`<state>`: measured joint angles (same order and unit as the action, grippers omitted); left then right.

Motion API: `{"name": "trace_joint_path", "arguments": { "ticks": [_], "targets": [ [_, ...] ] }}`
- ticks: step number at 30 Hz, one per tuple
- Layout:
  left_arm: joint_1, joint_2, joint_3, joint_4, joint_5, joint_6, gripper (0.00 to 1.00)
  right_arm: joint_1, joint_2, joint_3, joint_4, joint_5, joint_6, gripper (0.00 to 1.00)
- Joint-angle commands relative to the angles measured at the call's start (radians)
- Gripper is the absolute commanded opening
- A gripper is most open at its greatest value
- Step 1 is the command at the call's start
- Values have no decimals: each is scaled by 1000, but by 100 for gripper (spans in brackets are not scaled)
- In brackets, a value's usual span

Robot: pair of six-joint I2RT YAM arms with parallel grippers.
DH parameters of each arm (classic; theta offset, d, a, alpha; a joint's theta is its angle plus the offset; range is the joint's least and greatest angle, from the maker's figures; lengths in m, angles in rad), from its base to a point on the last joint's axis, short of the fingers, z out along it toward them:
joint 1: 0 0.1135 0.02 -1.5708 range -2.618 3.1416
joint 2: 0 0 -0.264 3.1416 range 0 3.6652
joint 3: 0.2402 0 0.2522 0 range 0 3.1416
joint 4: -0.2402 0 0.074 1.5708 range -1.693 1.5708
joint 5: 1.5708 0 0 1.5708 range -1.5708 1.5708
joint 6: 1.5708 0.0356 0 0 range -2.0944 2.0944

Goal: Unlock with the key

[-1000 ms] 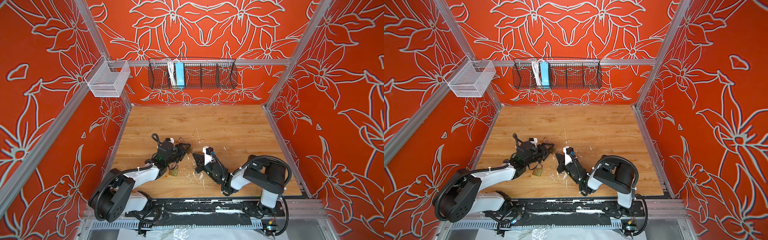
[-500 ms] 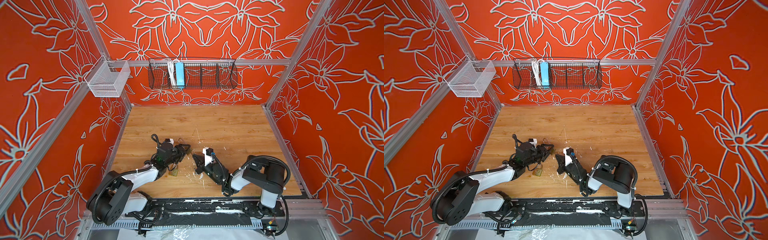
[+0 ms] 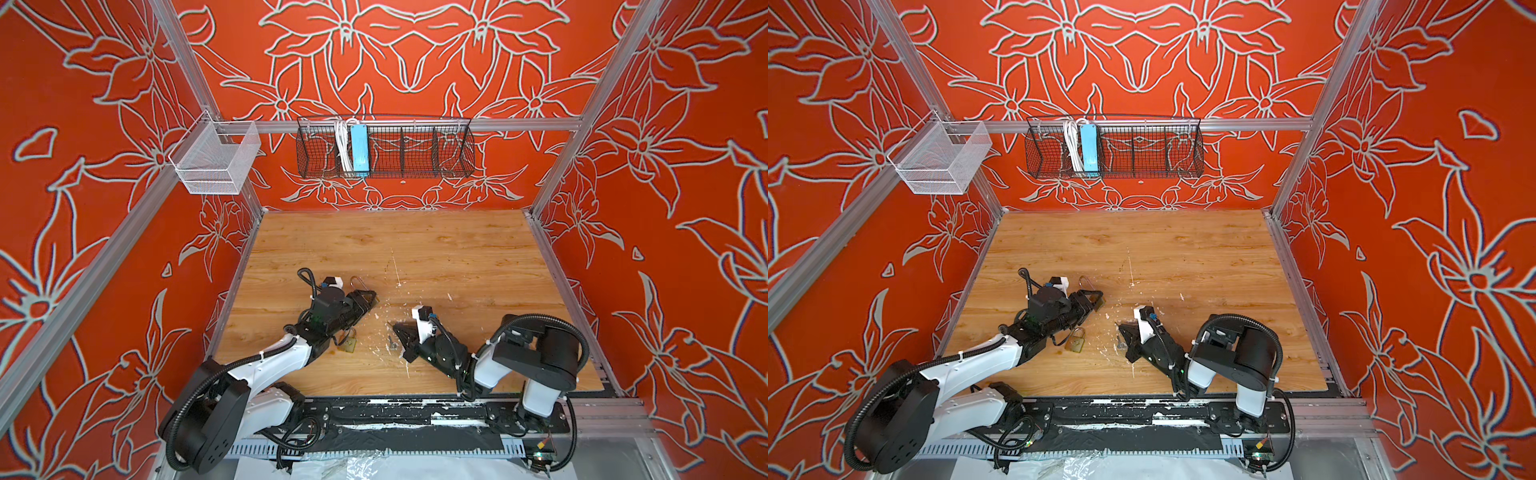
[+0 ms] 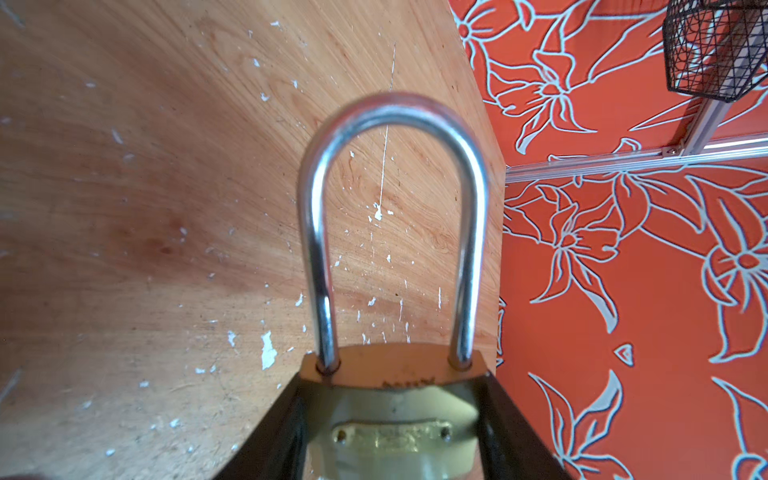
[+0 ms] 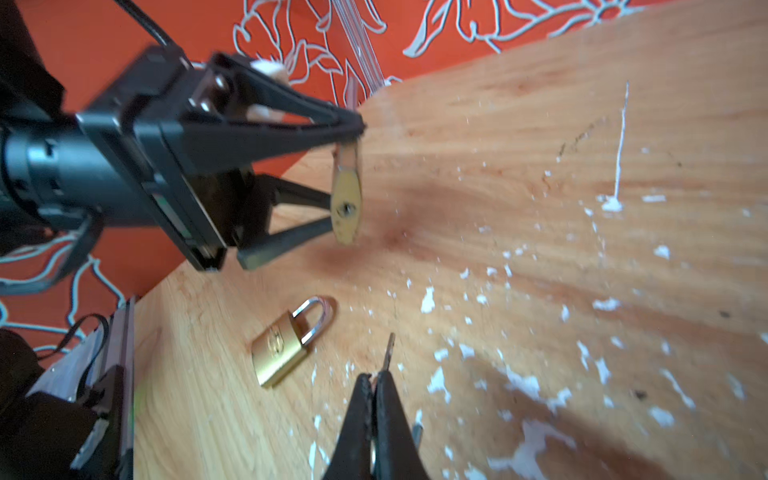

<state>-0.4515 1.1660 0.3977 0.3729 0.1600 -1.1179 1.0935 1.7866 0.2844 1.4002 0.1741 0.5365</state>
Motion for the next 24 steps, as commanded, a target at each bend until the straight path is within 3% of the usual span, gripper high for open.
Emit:
{"name": "trace_joint_path", "arguments": {
  "ticks": [1,7,11,17,24],
  "targets": [
    [-3,-24,42,35,-20,34,0,3,-43,-13,8,-19,28,0],
    [-3,-32,52,28,1,53,0,-15,-184,-60,-66,-11,20,0],
    [-3,-35,53,25,-5,63,0,-29,-381,-9,-391,-27,-27,0],
    [-3,-25,55,33,3,64,0,-32,-625,18,-662,-22,-72,0],
    [-3,-12,61,35,9,86,0,-53,-715,-26,-677,-25,-86,0]
  ]
}}
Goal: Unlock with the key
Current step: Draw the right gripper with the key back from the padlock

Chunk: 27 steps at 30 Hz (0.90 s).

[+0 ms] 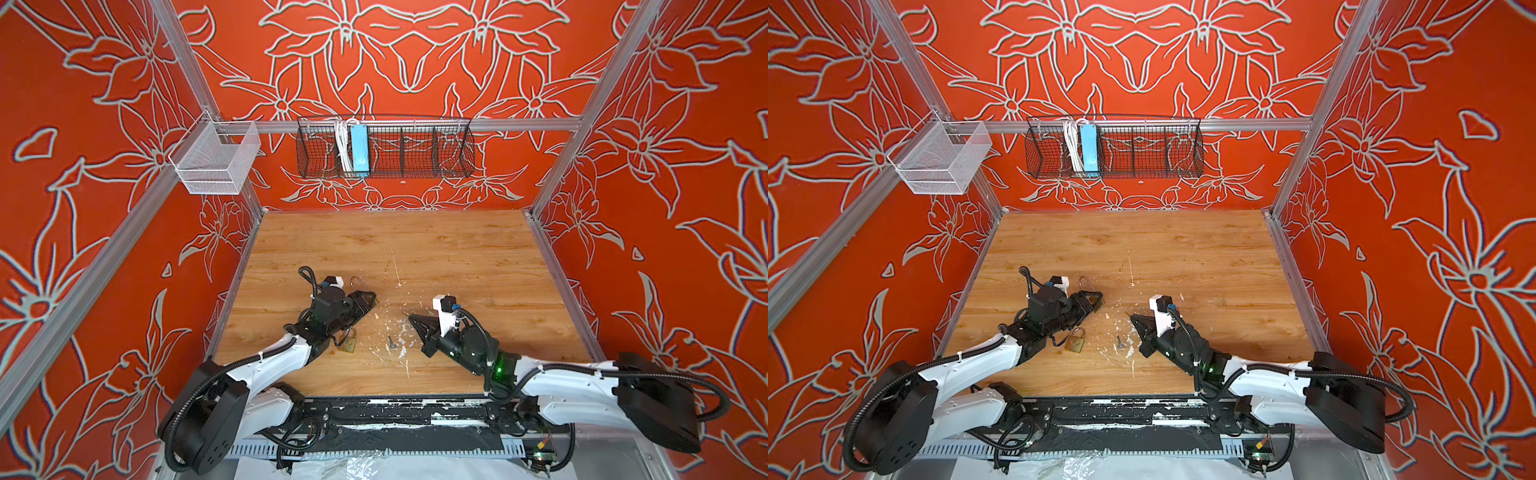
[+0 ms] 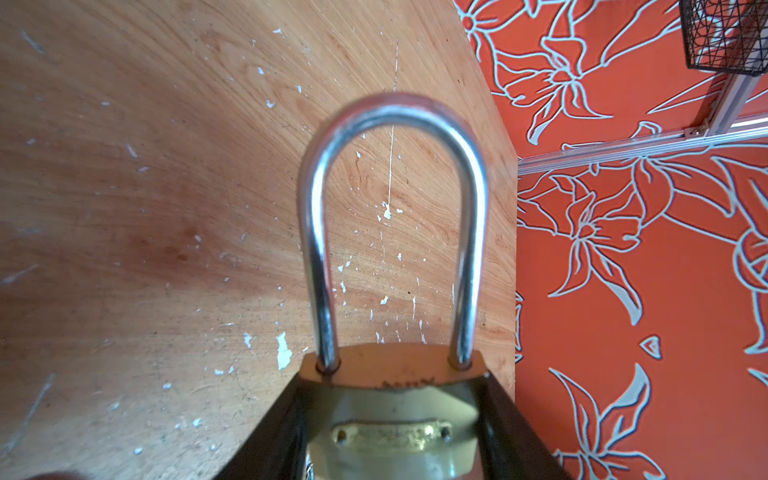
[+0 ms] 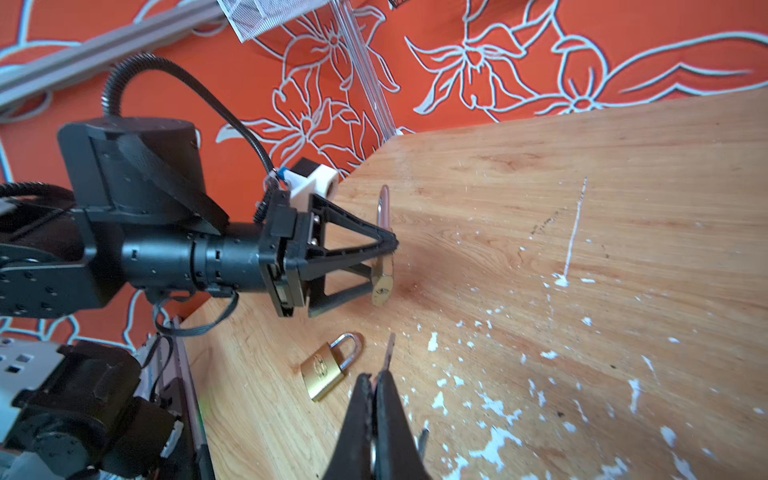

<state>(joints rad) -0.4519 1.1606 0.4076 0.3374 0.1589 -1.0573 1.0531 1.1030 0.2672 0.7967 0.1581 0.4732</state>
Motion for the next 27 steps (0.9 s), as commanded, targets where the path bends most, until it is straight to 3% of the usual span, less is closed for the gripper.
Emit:
{"name": "trace_joint_path", "arguments": {
  "ticks": [1,6,14,16,27],
  "targets": [
    [-2,-4,54,72,19,31,0,-19,-38,-7,-82,-16,-25,0],
    [-2,-2,59,75,37,42,0,-53,-48,9,-106,-80,-35,0],
    [-2,17,69,71,39,53,0,-115,37,-60,95,-139,12,0],
    [-2,13,69,74,46,49,0,-120,33,-95,165,-126,25,0],
    [-2,5,92,-3,26,40,0,-123,72,-65,164,-110,2,0]
  ]
}}
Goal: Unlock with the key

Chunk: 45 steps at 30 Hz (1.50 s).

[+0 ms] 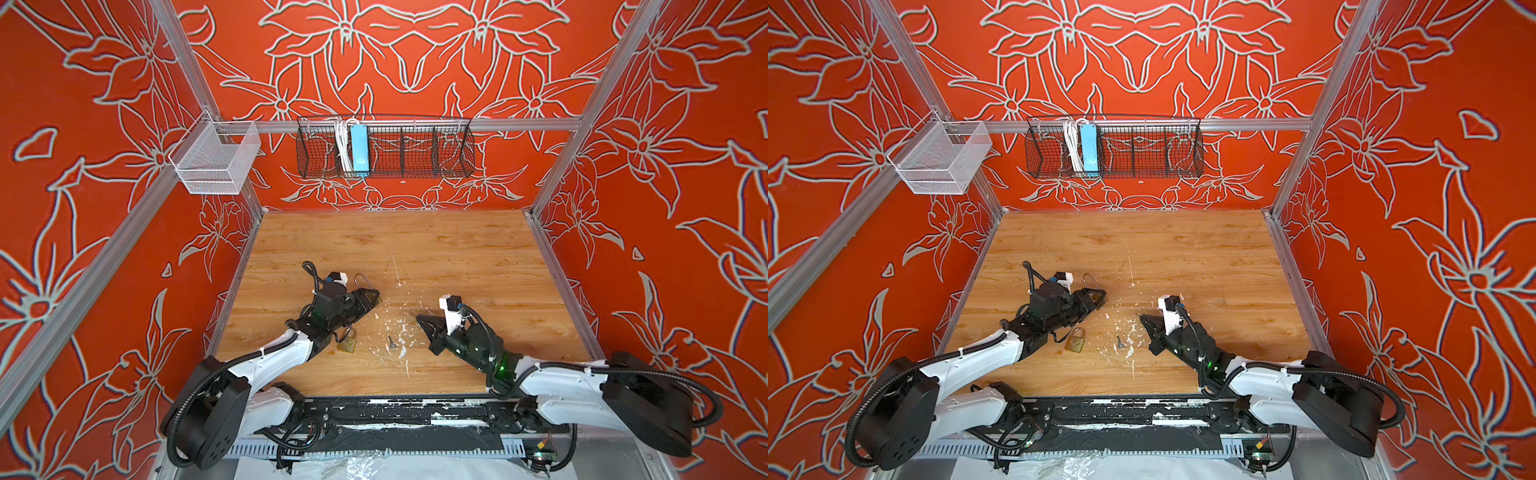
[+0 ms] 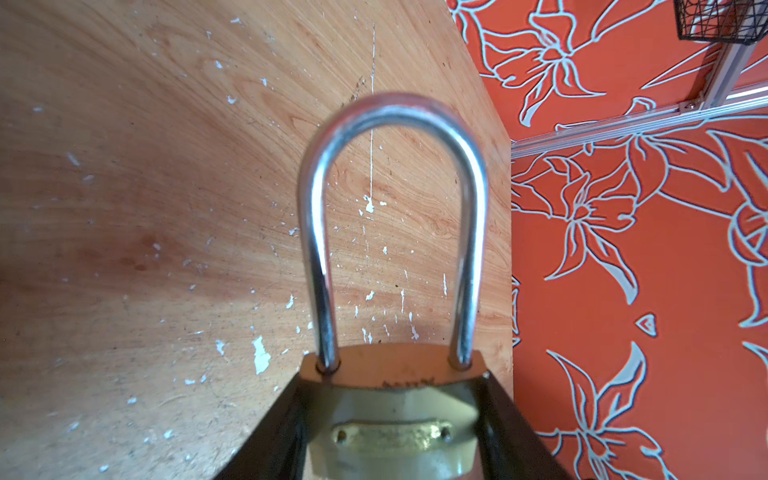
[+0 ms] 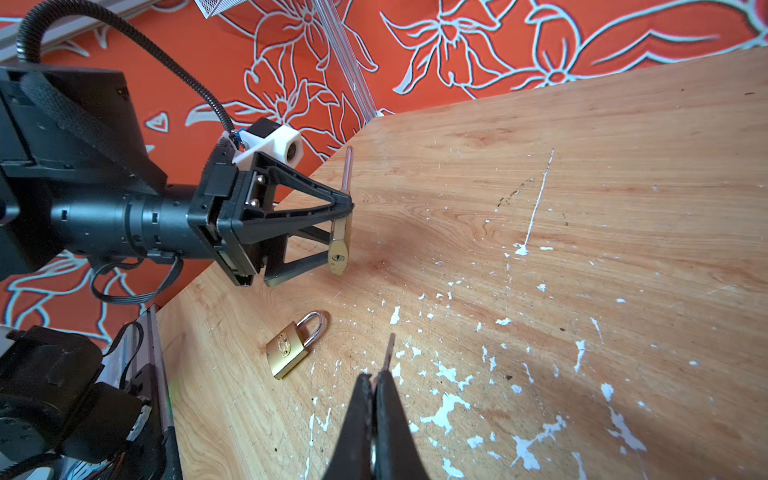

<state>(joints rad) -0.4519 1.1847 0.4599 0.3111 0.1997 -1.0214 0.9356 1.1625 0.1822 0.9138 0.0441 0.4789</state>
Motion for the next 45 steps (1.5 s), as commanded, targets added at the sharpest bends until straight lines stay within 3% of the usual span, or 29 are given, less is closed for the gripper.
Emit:
{"name": "trace_joint_path", "arguments": {
  "ticks": [1,20,31,40,45],
  "targets": [
    [-2,-23,48,3,-23,8,0,-6,20,25,53,-11,-5,0],
    [-4,59,75,31,46,22,0,-24,8,-7,69,-17,-46,0],
    [-5,77,83,40,67,2,0,-24,92,22,132,-41,-44,0],
    [-10,28,73,1,6,-25,0,-24,252,39,302,-42,-32,0],
    [-10,-43,44,-4,-45,-21,0,-23,287,75,299,-79,-18,0]
  ]
}}
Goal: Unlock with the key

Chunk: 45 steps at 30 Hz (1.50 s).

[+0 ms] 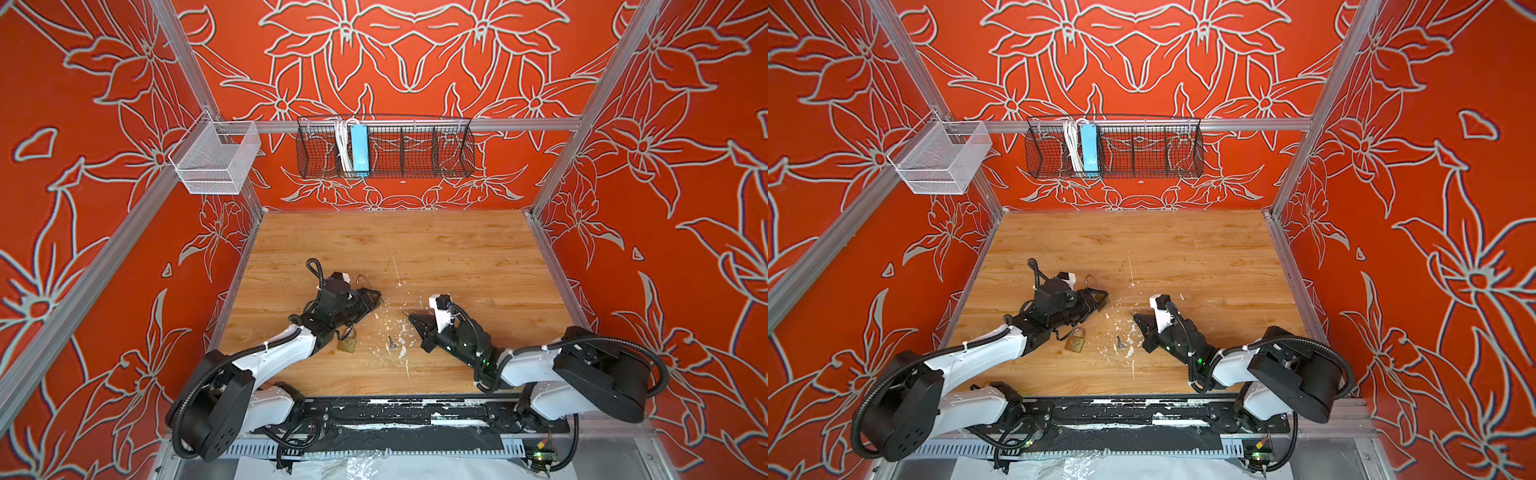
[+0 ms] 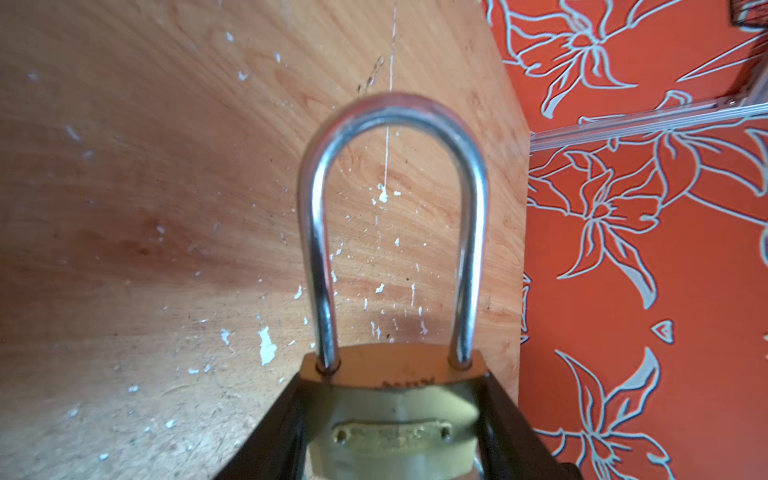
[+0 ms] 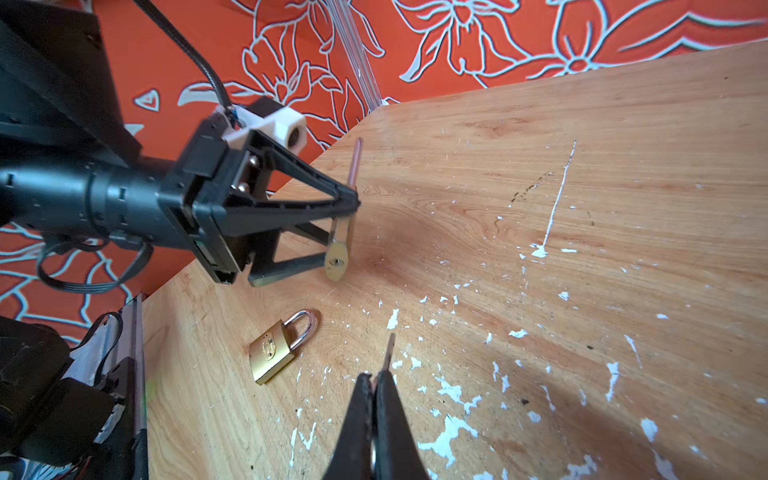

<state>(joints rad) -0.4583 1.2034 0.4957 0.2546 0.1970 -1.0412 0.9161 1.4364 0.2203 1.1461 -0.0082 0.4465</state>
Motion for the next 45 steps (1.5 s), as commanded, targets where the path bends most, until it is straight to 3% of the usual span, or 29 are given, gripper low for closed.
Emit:
{"name": "trace_joint_path", "arguments": {
  "ticks": [1,7,15,19,24,27,30,32,35,39,45],
  "targets": [
    [-3,-68,6,51,-45,1,0,-4,13,40,66,-33,19,0],
    [-4,-79,-6,69,-61,-13,0,13,17,48,44,-2,35,0],
    [-2,-86,-55,171,-36,-123,0,59,50,24,154,86,-6,0],
    [-3,-107,-58,156,-55,-136,0,67,17,15,108,85,-22,0],
    [-5,-76,-36,99,-109,-153,0,71,24,-22,183,78,-35,0],
    [-5,-2,13,88,-54,-135,0,72,21,34,82,47,-43,0],
    [-5,57,43,120,2,-106,0,70,53,-12,244,65,-10,0],
    [-5,65,39,143,3,-109,0,69,38,-21,232,69,-3,0],
    [-11,22,-1,200,-49,-115,0,77,5,19,89,62,-32,0],
    [-31,-93,-67,191,-219,-99,0,81,53,-27,232,84,-29,0],
    [-34,-73,-40,157,-195,-148,0,84,139,19,264,43,-4,0]
  ]
}}
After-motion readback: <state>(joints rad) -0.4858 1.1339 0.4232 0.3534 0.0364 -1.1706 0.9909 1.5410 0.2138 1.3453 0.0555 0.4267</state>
